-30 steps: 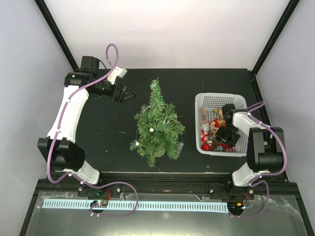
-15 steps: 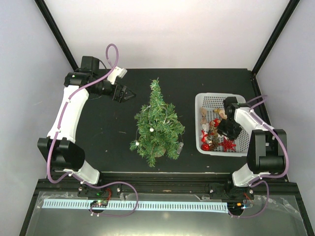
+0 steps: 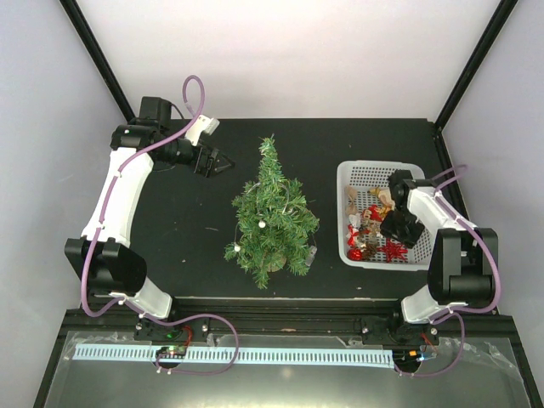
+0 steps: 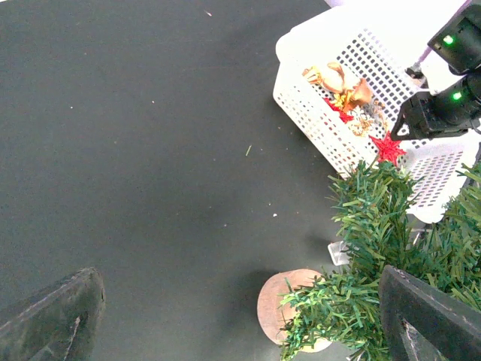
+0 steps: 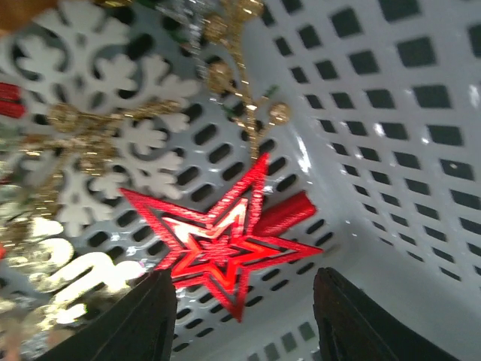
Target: Decorate the small christmas tree
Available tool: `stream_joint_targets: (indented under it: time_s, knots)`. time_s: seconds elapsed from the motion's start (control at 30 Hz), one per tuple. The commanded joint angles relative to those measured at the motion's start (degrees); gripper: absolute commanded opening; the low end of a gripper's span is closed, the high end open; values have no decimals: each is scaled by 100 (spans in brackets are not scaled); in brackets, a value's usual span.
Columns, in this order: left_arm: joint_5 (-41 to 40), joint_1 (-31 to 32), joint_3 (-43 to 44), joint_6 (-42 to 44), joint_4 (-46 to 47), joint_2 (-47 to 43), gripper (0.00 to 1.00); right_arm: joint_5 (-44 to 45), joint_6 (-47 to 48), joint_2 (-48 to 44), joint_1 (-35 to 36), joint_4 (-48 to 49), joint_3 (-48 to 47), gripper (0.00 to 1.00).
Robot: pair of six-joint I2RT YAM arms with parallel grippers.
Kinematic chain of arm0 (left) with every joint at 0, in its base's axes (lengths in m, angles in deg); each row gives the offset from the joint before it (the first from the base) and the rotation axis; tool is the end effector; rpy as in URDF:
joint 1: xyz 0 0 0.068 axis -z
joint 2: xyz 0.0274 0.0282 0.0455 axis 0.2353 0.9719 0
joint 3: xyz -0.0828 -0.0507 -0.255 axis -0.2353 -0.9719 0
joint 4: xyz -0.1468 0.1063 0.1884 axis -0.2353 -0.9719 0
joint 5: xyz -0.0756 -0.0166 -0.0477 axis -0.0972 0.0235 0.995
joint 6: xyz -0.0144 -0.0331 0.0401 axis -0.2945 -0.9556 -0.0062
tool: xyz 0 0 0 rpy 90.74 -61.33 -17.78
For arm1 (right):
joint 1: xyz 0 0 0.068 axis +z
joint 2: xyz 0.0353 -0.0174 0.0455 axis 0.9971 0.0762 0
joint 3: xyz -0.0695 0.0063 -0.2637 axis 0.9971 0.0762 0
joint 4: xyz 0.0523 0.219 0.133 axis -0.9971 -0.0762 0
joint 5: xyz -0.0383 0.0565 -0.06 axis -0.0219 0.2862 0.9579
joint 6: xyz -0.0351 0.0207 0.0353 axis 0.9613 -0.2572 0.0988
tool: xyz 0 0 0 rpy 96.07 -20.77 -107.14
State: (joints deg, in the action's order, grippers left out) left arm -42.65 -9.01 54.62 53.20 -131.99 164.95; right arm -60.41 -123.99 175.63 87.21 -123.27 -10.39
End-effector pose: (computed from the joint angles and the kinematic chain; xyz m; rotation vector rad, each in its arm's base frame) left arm 0.3068 -0.0495 0.3861 0.7538 2.2421 -0.8499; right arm 0.2492 0.0010 0.1943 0.9955 2.9393 -0.2580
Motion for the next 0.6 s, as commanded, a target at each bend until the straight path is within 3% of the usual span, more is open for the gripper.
stream_joint_targets:
  time_s: [0.0, 0.2, 0.57]
  knots:
    - [145, 38, 81, 17, 66, -133, 99, 315, -181, -16, -149, -200, 200, 53]
    - [148, 35, 14, 15, 103, -180, 99, -139, -308, 3, -210, 251, 721, 57]
    - [143, 35, 20, 44, 61, -218, 99, -2008, -197, -455, -239, 2450, 1598, 59]
